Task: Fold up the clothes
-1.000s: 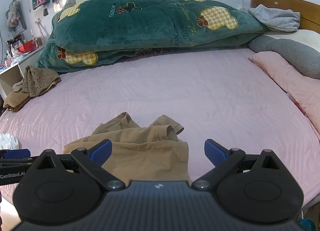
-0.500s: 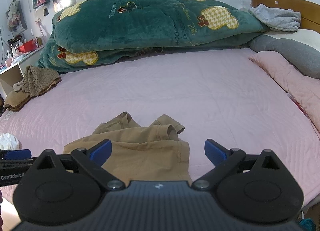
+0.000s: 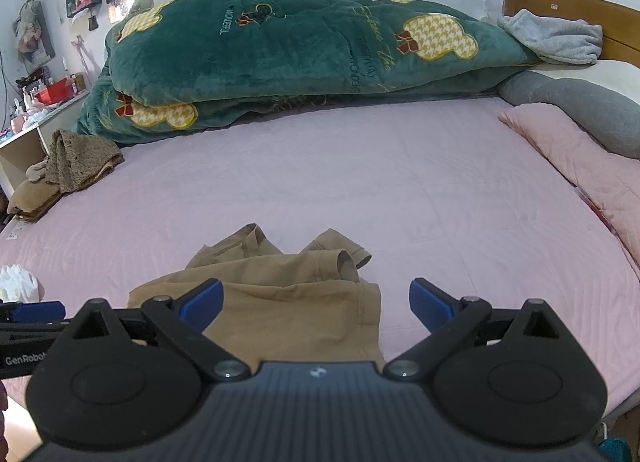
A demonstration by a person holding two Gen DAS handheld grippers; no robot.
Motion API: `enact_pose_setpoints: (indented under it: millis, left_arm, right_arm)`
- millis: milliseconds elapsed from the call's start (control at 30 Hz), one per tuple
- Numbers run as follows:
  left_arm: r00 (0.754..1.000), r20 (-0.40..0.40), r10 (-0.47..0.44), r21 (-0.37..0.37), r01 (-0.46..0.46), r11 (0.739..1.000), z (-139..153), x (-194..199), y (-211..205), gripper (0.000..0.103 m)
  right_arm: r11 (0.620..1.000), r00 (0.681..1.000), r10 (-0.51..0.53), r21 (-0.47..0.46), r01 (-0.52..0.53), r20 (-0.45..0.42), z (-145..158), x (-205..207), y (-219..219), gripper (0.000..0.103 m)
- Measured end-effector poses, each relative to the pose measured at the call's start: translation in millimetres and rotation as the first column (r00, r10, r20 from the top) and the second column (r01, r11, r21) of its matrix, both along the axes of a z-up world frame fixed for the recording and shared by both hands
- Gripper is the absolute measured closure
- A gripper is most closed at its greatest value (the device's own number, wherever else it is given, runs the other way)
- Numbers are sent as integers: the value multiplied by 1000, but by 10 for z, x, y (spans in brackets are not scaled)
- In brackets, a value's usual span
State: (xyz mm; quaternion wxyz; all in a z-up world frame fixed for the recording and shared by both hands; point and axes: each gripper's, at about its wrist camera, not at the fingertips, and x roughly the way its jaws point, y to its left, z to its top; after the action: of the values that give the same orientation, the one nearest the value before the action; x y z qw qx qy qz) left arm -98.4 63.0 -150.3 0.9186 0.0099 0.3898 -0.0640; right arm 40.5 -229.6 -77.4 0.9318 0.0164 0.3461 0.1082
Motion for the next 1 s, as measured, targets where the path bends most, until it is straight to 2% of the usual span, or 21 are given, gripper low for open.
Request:
enact_pose_setpoints:
  millis: [1000]
  left_arm:
    - [1000, -4, -4, 0, 4, 1000, -1, -14, -3, 39]
  right_arm:
    - [1000, 1000, -2, 0, 2, 4, 2, 4, 2, 2]
